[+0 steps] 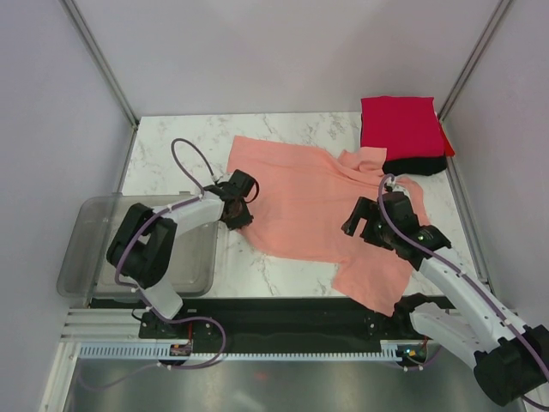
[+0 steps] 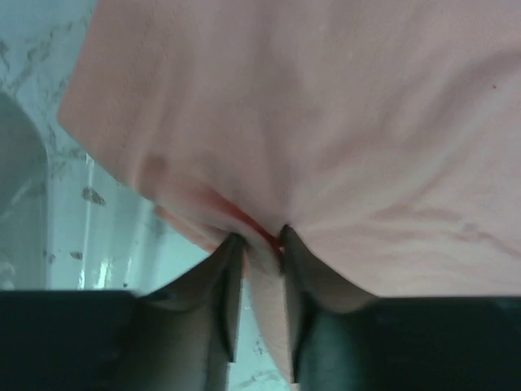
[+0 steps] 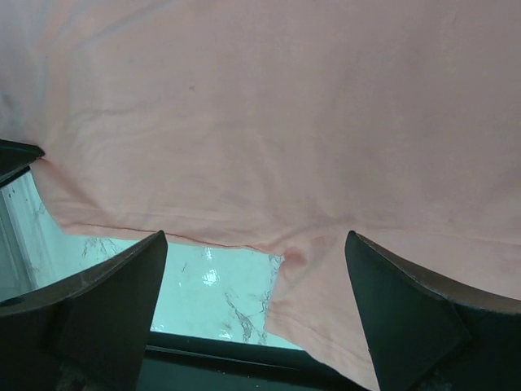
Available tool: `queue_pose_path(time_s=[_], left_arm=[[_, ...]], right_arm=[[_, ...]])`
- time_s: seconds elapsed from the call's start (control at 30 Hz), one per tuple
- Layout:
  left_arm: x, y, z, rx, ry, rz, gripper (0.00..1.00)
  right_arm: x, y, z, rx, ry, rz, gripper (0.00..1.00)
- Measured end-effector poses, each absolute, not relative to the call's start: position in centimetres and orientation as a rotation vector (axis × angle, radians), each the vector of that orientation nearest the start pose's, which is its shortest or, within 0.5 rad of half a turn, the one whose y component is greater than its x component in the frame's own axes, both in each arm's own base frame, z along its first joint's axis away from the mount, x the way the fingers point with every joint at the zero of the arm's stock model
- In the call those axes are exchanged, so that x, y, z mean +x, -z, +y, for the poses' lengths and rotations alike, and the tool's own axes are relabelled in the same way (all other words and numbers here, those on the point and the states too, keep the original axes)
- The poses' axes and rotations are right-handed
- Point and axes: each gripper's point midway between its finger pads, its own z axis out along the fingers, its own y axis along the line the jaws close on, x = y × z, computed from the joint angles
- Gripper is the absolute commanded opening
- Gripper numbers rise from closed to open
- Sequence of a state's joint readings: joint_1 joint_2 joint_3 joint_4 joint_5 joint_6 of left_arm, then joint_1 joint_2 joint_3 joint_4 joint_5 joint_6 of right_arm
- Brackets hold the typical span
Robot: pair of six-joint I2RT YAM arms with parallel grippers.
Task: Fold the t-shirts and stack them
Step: Flatten the tshirt out
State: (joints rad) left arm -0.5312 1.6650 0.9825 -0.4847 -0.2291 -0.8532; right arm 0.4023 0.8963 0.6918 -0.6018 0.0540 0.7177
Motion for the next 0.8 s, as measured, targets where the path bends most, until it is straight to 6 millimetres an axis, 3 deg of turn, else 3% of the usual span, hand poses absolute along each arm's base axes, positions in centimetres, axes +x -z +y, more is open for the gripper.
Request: queue_pose_path(time_s=[0.07, 0.1, 0.3, 0.4, 0.6, 0.67, 0.7, 0.73, 0.8], left_arm=[[30.9, -2.0, -16.7, -0.48, 0.091, 2.654, 0.14], [31.2, -2.0, -16.8, -0.476, 0.089, 2.656, 0.03], [31.9, -3.1, -17.3, -0.408, 0.079, 2.664, 0.02], [32.4, -5.0, -17.9, -0.353, 0.075, 2.671, 0.12], [36.8, -12.7, -21.1, -0.224, 0.163, 2.582, 0.18], [38.3, -13.7, -22.6, -0.171, 0.194, 2.584, 0.29], [39.2, -13.9, -23.4, -0.135, 0.205, 2.593, 0.47], [40.4, -13.8, -24.6, -0.084, 0.225, 2.6, 0.53], [42.5, -12.2, -26.9, 0.005, 0.23, 2.655, 0.62]], right_arm=[[23.1, -12.4, 11.7, 0.398, -0.451, 2.398, 0.98], [23.1, -12.3, 11.7, 0.392, -0.447, 2.401, 0.98], [23.1, -11.5, 11.5, 0.373, -0.419, 2.427, 0.98], [23.0, -11.3, 11.5, 0.369, -0.415, 2.432, 0.98], [23.3, -10.4, 11.5, 0.344, -0.388, 2.463, 0.98], [23.3, -10.0, 11.5, 0.34, -0.378, 2.476, 0.98], [23.3, -9.7, 11.5, 0.336, -0.374, 2.483, 0.98], [23.3, -9.4, 11.5, 0.335, -0.371, 2.488, 0.98], [23.2, -9.0, 11.5, 0.333, -0.366, 2.499, 0.98]])
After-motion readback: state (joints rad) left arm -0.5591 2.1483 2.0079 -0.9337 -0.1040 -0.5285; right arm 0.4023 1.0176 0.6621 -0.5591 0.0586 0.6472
